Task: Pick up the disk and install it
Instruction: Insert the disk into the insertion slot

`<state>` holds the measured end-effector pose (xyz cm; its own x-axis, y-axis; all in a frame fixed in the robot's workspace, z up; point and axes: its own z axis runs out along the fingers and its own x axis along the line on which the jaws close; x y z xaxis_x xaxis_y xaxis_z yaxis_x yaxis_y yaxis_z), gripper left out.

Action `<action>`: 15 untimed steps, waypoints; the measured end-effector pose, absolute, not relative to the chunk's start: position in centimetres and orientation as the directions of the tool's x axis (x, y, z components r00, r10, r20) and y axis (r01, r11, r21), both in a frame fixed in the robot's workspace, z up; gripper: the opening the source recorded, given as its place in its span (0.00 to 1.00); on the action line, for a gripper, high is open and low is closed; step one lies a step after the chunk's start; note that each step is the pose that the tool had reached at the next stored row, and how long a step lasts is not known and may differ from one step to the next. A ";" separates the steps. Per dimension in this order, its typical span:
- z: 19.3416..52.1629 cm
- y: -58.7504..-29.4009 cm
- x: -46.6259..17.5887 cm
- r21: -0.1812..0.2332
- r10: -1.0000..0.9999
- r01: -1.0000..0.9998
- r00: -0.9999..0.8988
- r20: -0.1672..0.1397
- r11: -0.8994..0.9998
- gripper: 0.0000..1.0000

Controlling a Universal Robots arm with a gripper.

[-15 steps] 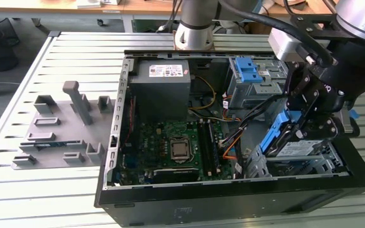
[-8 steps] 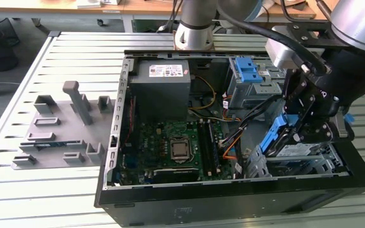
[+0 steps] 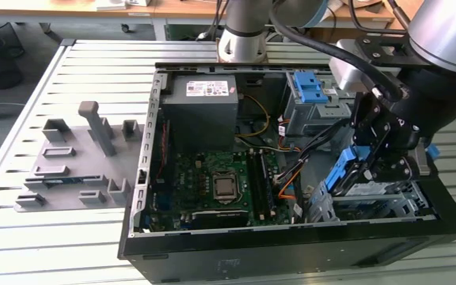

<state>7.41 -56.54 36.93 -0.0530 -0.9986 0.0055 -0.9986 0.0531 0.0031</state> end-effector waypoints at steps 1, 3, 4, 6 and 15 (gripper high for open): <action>36.8 -56.5 7.4 0.003 -0.999 -0.999 -0.053 0.006 0.053 0.36; 36.6 -56.5 7.4 0.003 -0.999 -0.999 -0.053 0.005 0.053 0.36; 36.4 -56.5 7.4 0.003 -0.999 -0.999 -0.053 0.005 0.053 0.36; 36.2 -56.5 7.4 0.003 -0.999 -0.999 -0.053 0.006 0.053 0.36; 35.4 -56.6 7.4 0.003 -0.999 -0.999 -0.053 0.006 0.053 0.36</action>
